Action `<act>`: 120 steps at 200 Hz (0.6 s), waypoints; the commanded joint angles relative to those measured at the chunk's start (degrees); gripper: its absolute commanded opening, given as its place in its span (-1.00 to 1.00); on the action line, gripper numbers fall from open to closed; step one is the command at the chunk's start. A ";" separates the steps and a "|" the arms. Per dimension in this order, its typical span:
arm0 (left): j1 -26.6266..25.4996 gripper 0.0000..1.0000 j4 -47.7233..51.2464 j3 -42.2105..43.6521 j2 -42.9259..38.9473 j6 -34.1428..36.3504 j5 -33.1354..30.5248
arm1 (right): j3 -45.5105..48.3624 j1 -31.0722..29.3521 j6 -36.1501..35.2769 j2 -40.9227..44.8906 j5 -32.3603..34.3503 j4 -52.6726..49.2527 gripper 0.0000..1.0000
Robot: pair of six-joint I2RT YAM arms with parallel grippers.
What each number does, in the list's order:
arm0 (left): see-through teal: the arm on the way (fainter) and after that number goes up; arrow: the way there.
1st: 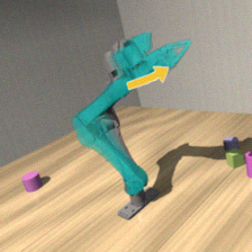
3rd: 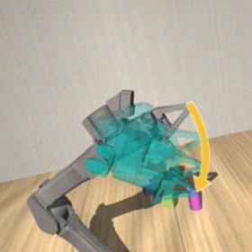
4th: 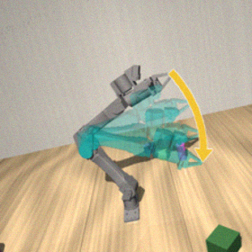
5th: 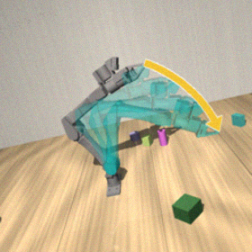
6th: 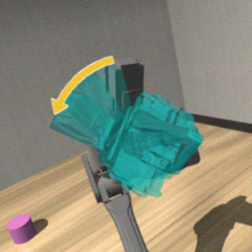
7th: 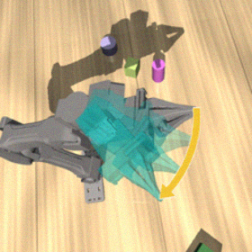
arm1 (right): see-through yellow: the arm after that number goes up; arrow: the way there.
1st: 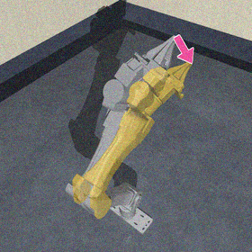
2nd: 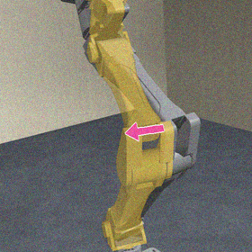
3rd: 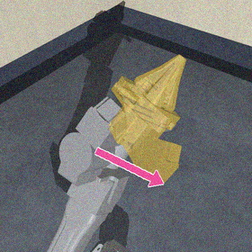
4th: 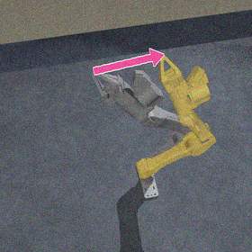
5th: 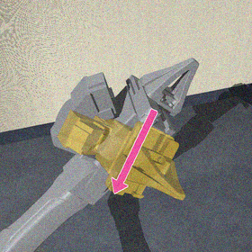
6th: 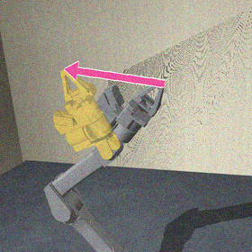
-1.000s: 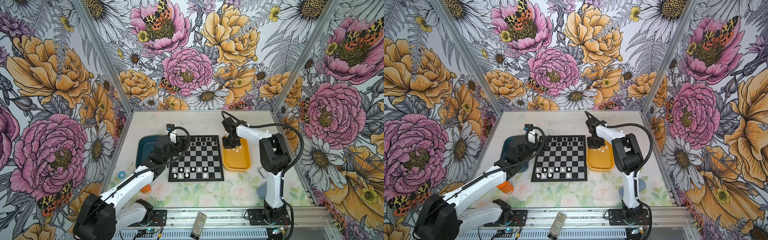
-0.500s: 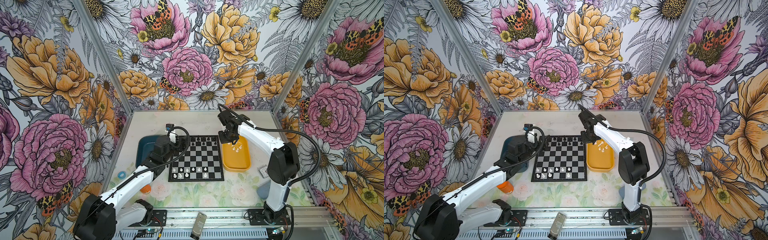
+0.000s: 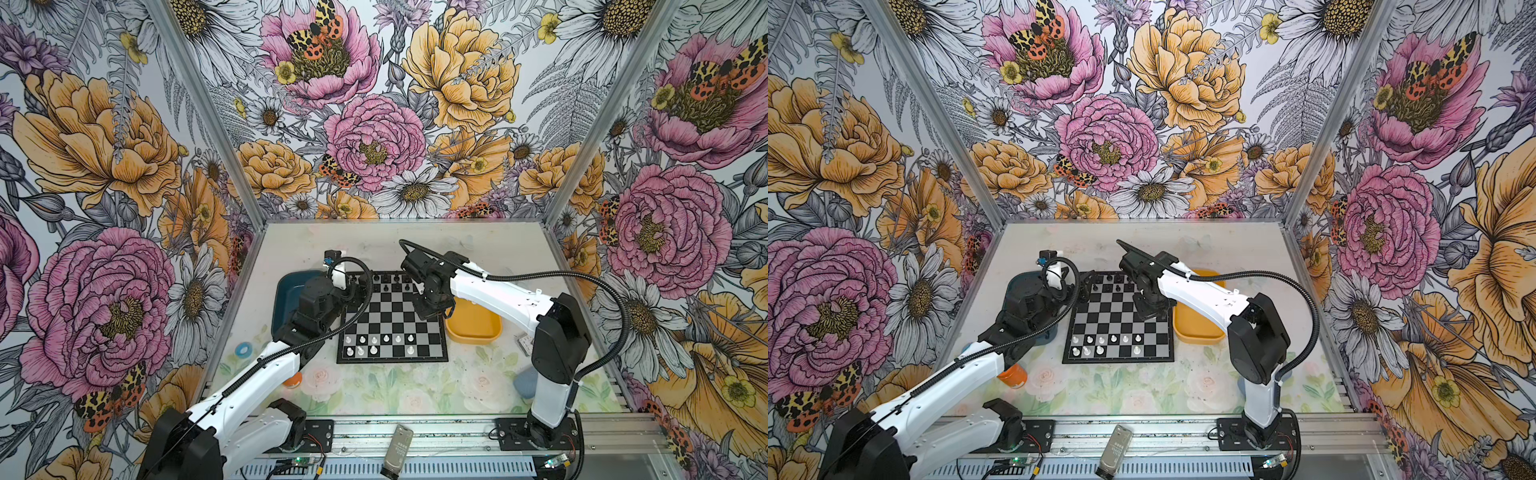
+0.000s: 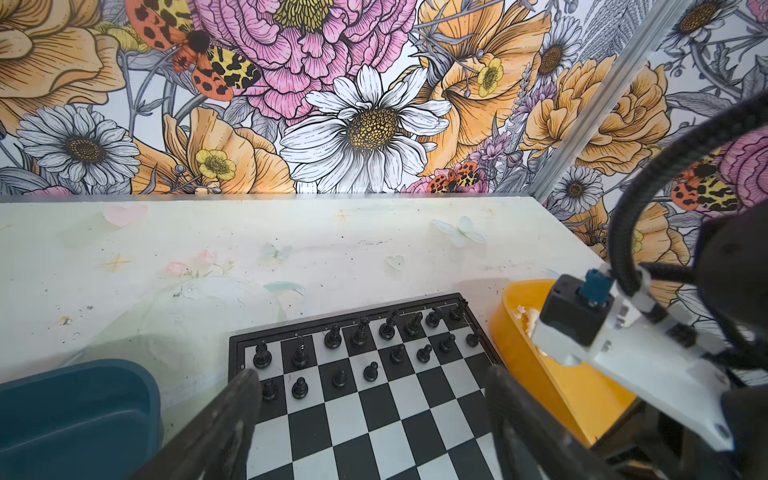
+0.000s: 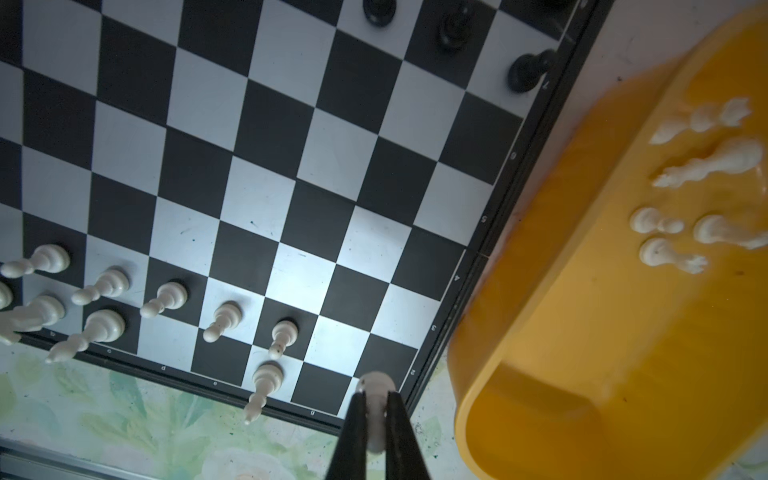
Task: Set up the chess pieces on the board
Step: 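Carry the white pawn to the board's nearest row and lower it with the right gripper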
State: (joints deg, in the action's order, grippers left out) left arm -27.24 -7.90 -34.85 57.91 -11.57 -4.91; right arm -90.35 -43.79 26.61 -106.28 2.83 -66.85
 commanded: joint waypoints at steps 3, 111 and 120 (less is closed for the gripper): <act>-0.09 0.71 -1.16 1.10 -1.49 -0.68 1.25 | 3.00 -0.89 2.78 1.48 -1.09 2.29 -1.00; -0.64 0.71 -0.82 1.54 -2.46 -0.63 0.64 | 7.39 -4.27 4.49 -2.61 -6.08 7.34 -1.00; -0.66 0.71 -0.82 1.54 -2.47 -0.64 0.67 | 7.79 -4.29 4.68 -2.58 -5.98 7.48 -1.00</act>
State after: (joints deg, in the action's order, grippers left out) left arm -27.57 -7.92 -34.04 56.55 -12.05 -4.91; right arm -83.40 -47.92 30.02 -108.16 -2.39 -60.97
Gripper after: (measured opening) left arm 0.857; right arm 0.079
